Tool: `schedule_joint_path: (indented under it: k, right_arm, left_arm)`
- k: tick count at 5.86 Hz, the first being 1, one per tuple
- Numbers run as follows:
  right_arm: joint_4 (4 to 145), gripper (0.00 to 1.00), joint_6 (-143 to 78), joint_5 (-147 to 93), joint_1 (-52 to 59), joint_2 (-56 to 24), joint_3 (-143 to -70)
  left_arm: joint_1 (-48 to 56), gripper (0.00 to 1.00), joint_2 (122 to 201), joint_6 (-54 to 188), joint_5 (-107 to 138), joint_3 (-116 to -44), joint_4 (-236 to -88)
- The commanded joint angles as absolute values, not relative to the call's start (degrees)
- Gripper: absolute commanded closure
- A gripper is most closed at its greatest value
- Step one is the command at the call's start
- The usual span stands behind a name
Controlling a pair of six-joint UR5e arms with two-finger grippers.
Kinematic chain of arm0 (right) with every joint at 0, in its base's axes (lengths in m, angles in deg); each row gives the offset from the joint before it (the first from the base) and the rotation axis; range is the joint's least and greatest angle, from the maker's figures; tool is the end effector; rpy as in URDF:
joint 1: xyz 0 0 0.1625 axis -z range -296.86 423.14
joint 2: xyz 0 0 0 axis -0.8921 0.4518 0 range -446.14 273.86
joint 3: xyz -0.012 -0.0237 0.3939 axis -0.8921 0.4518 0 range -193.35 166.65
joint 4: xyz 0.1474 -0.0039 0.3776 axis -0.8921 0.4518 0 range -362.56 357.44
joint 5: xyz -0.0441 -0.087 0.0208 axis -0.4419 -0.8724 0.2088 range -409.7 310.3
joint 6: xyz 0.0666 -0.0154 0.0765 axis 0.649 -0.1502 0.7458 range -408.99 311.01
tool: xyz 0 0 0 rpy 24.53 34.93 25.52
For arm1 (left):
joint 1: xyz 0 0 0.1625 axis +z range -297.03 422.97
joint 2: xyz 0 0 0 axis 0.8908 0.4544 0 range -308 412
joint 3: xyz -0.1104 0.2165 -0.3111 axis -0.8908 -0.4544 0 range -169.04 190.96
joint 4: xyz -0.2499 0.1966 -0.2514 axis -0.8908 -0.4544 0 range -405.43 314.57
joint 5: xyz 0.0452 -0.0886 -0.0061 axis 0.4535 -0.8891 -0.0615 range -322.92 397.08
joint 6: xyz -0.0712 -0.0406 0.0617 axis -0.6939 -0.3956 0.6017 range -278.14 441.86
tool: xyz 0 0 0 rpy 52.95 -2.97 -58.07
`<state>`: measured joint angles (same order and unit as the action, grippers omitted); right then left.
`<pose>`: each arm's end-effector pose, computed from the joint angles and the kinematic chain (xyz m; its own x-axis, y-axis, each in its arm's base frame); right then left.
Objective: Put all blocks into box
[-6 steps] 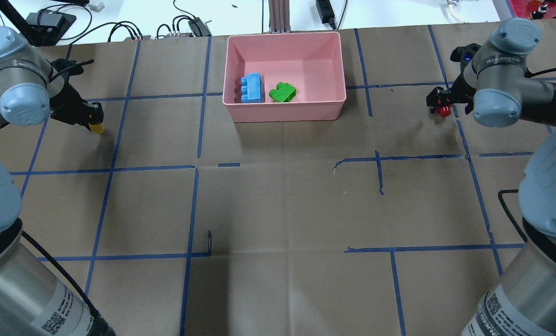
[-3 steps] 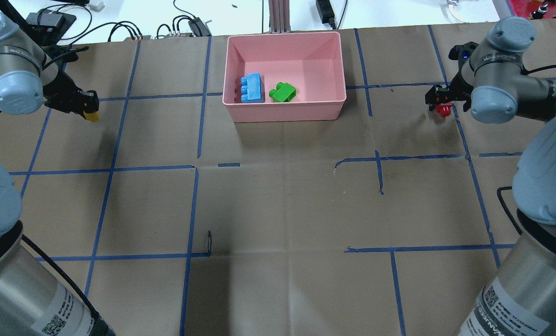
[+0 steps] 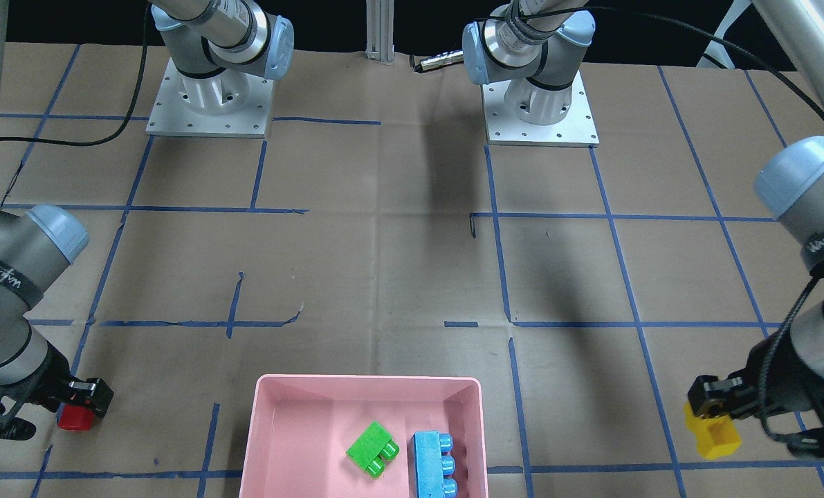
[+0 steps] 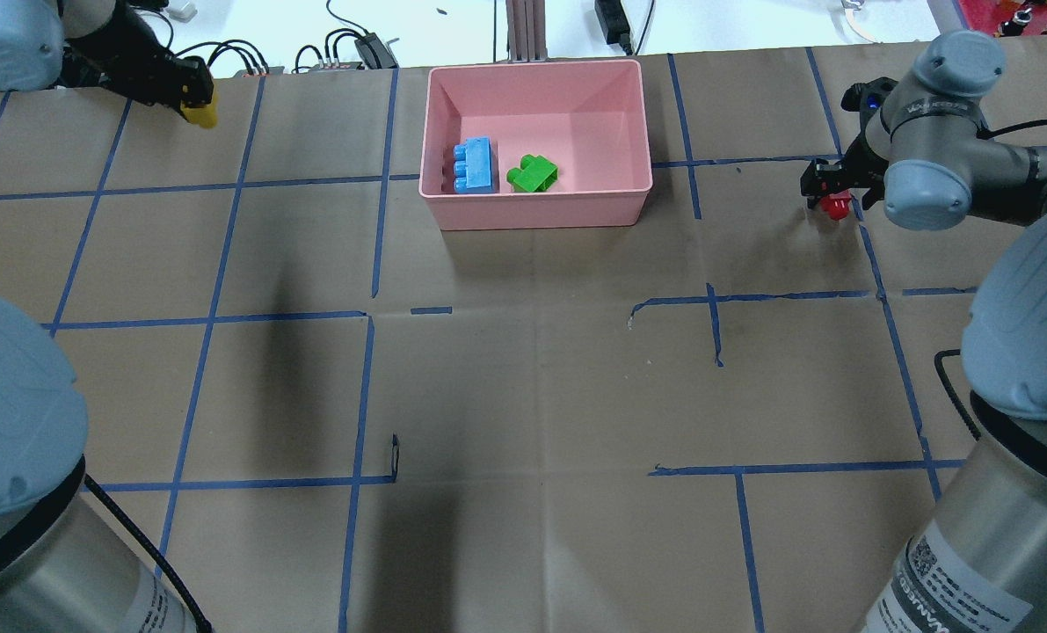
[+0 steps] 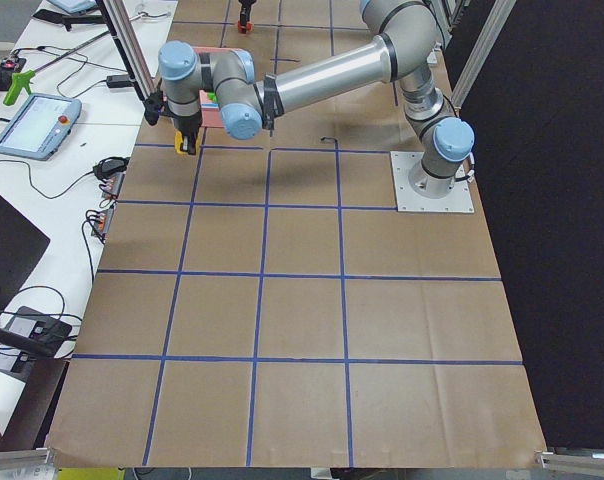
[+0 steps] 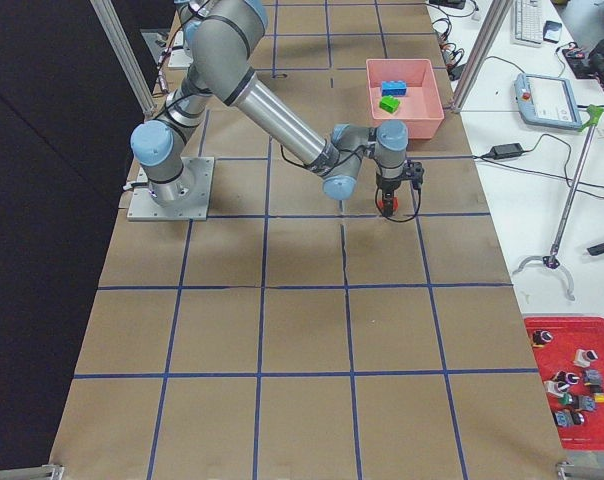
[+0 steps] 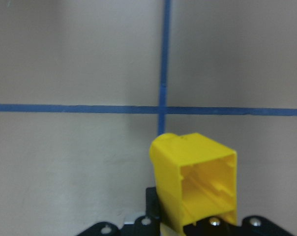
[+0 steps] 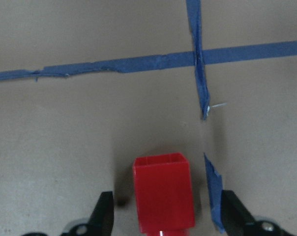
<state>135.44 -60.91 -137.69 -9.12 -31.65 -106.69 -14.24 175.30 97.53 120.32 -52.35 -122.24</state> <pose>-0.0654 -0.6534 0.1583 -0.9951 0.0987 -0.0011 0.0975 0.9818 -0.1627 0.0150 -0.7223 0.3587 -0.9947 0.0627 0.0815 0.0507 0.9886 -0.1420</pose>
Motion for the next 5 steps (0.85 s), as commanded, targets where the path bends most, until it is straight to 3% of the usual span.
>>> schedule_joint_path:
  k: [1,4,5]
  right_arm:
    - [134.7,0.93,-62.2,-135.2,-9.1,-31.5,-106.3]
    - [134.2,0.93,-65.9,-135.5,-9.7,-28.3,-104.3]
    - [132.3,0.94,-68.3,-135.6,-9.8,-26.2,-104.3]
  left_arm:
    - [-25.6,0.95,182.1,87.4,120.4,-40.4,-126.5]
    - [-38.5,0.94,189.5,71.7,120.4,-40.6,-122.7]
    - [-40.5,0.83,191.5,69.9,120.5,-40.9,-120.8]
